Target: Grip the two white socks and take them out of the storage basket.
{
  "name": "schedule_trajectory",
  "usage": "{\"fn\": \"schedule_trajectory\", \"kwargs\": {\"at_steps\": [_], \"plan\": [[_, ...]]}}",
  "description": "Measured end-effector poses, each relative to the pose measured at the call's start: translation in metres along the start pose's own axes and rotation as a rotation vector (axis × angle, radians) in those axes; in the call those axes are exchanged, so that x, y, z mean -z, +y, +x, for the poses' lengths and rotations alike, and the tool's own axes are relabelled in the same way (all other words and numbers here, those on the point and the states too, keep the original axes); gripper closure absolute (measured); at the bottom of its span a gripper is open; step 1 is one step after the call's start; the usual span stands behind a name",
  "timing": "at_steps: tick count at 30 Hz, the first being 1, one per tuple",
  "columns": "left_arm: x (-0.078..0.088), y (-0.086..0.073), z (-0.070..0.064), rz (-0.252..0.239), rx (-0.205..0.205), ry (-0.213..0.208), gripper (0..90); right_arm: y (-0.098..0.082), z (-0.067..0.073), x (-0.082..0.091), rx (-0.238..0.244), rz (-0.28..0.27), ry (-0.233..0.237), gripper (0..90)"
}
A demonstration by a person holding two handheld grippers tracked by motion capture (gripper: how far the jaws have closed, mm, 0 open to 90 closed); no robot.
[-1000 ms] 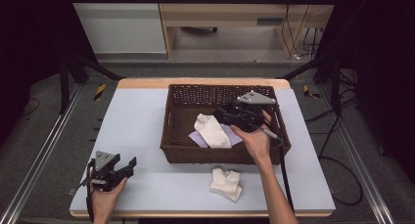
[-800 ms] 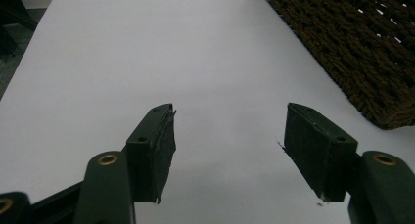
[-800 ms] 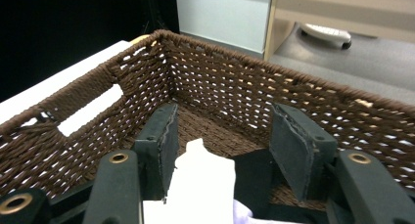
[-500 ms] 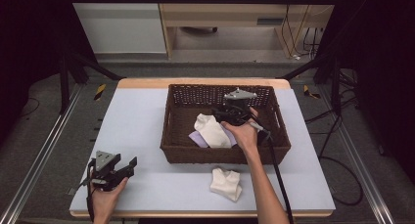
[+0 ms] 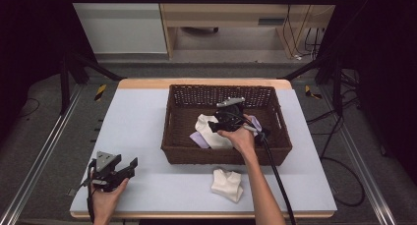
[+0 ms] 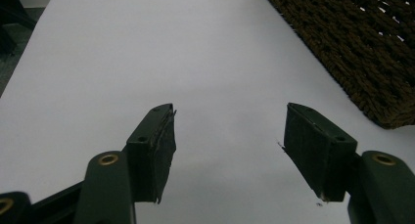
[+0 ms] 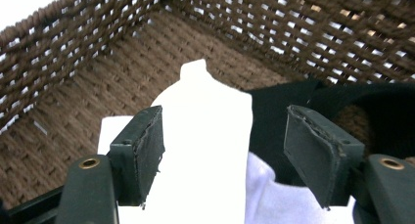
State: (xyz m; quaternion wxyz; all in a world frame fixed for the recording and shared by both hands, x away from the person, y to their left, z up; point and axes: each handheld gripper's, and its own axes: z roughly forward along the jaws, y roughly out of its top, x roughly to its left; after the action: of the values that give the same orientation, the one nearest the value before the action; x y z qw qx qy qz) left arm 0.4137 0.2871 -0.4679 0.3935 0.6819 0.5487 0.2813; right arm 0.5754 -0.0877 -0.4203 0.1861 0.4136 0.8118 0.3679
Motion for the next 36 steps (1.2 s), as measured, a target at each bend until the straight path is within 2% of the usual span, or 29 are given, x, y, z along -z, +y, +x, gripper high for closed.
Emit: {"fn": "schedule_trajectory", "kwargs": {"at_steps": [12,21,26,31,32,33,34,36], "plan": [[0.0,0.0,-0.001,0.003,-0.004,0.004,35.3,-0.008,0.0,-0.004,-0.006,0.107,0.048,30.5],[0.0,0.0,0.0,0.003,-0.002,0.004,35.5,-0.011,0.001,-0.01,0.0,0.179,0.051,32.1],[0.0,0.0,0.0,0.003,-0.002,0.002,35.8,-0.013,0.0,-0.012,0.037,0.249,0.049,49.8],[0.001,0.0,0.0,-0.001,-0.001,0.0,36.0,-0.011,0.0,-0.013,0.052,0.315,0.047,75.0],[0.001,0.0,0.0,-0.001,0.0,0.001,36.0,-0.011,0.0,-0.013,0.052,0.315,0.047,75.0],[0.0,0.0,0.0,0.003,-0.001,0.0,36.1,-0.009,0.0,-0.011,0.051,0.322,0.04,84.2],[0.0,0.0,-0.001,0.002,-0.003,0.0,36.1,-0.009,-0.001,-0.01,0.044,0.313,0.038,87.4],[0.001,0.0,-0.001,-0.002,0.0,-0.001,36.2,-0.008,-0.003,-0.007,0.019,0.285,0.053,90.0]]}}
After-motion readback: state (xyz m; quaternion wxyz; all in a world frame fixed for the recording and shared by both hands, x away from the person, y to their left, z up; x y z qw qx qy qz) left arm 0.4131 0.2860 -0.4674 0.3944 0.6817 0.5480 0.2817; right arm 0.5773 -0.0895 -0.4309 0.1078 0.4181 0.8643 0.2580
